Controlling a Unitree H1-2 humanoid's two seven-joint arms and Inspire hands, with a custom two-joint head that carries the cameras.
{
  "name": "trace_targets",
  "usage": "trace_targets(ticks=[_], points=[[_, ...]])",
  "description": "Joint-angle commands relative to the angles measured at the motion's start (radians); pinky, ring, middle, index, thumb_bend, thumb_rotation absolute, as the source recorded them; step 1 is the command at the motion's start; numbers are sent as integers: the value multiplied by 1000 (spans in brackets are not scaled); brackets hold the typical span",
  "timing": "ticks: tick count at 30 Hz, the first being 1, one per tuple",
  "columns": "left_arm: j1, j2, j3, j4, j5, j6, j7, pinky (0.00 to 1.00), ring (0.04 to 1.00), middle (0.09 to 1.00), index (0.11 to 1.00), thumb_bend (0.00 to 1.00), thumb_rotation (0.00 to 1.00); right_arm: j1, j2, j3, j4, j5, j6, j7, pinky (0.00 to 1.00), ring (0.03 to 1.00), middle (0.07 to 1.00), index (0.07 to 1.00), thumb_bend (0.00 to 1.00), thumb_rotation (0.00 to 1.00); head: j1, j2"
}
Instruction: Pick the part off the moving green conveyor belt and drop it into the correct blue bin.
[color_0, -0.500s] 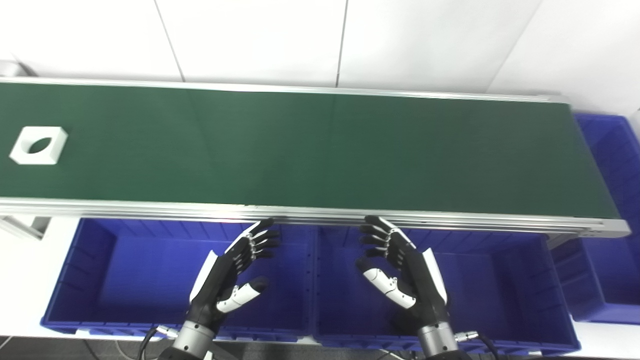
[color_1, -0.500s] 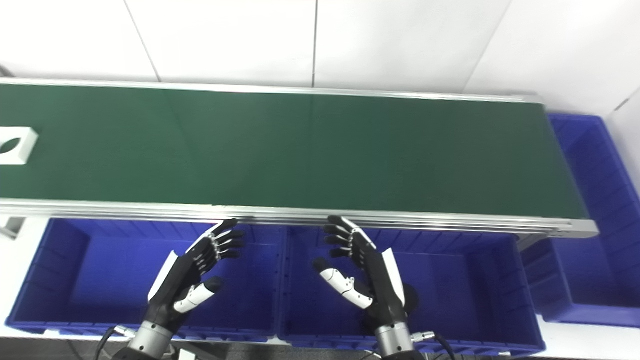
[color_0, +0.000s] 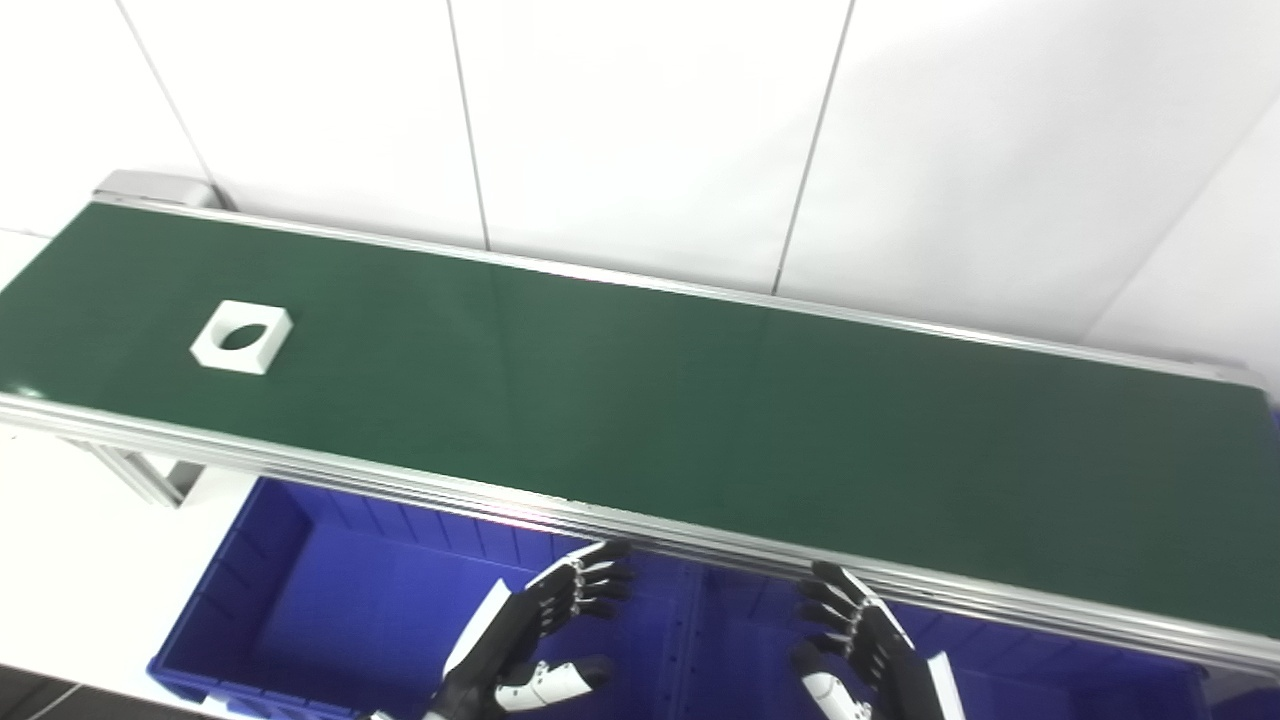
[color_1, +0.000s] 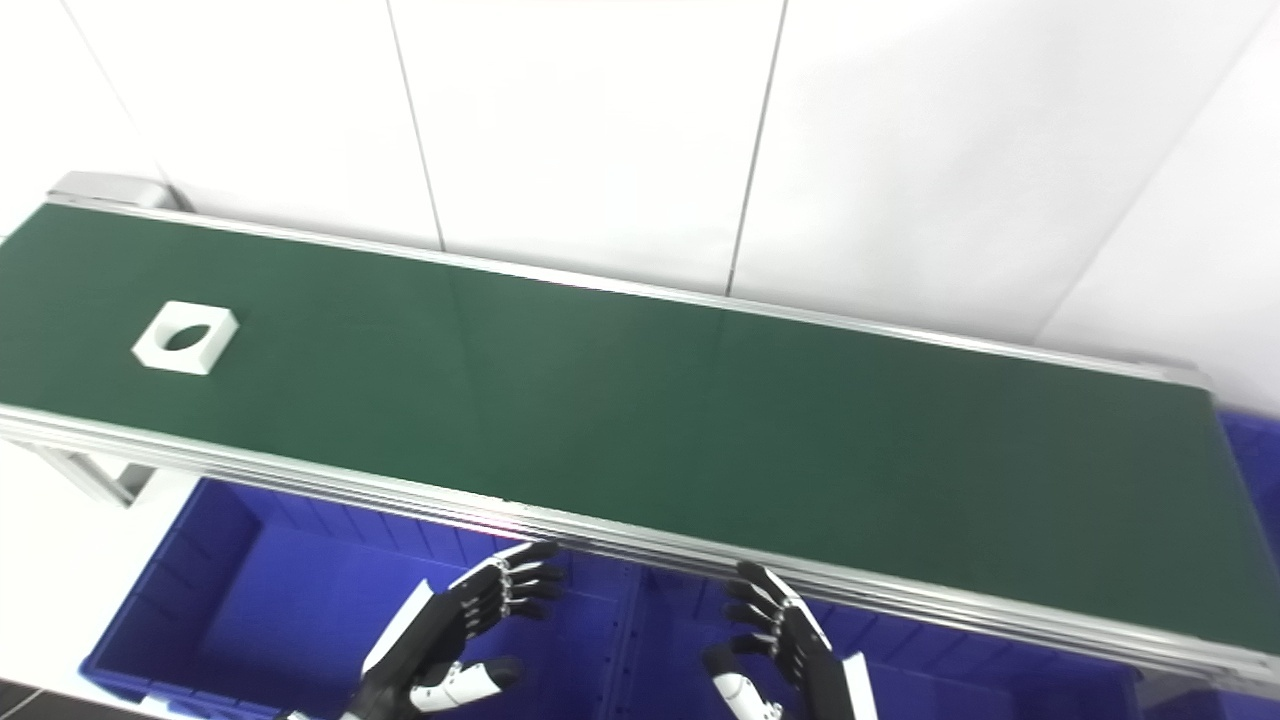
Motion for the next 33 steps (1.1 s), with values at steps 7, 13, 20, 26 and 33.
trace_targets(ticks=[7,13,20,26,33], points=[[-13,-17,-1,-2,14,-34,11,708,760,797,836,875,630,-10,2,-13,-5,26,-63,13,637,755,794,840,442,566,36,-18],[-13,-18,1,-2,18,-41,14,701,755,792,834,868,613,-9,4,-17,-3,26,-62,14,647,759,797,842,414,561,35,-23],[-7,-12,3,-17,22,-44,20,699,756,792,834,873,623,-15,9,-16,6,26,-69,13,641,752,795,842,398,538,36,-27],[11,1,11,-49,10,-46,21,697,754,792,836,867,619,-18,16,-14,13,23,-77,10,636,748,792,840,405,536,33,-29],[32,19,23,-91,-6,-45,16,688,742,792,836,850,616,-14,23,-11,12,21,-79,9,635,749,792,842,425,562,27,-31]])
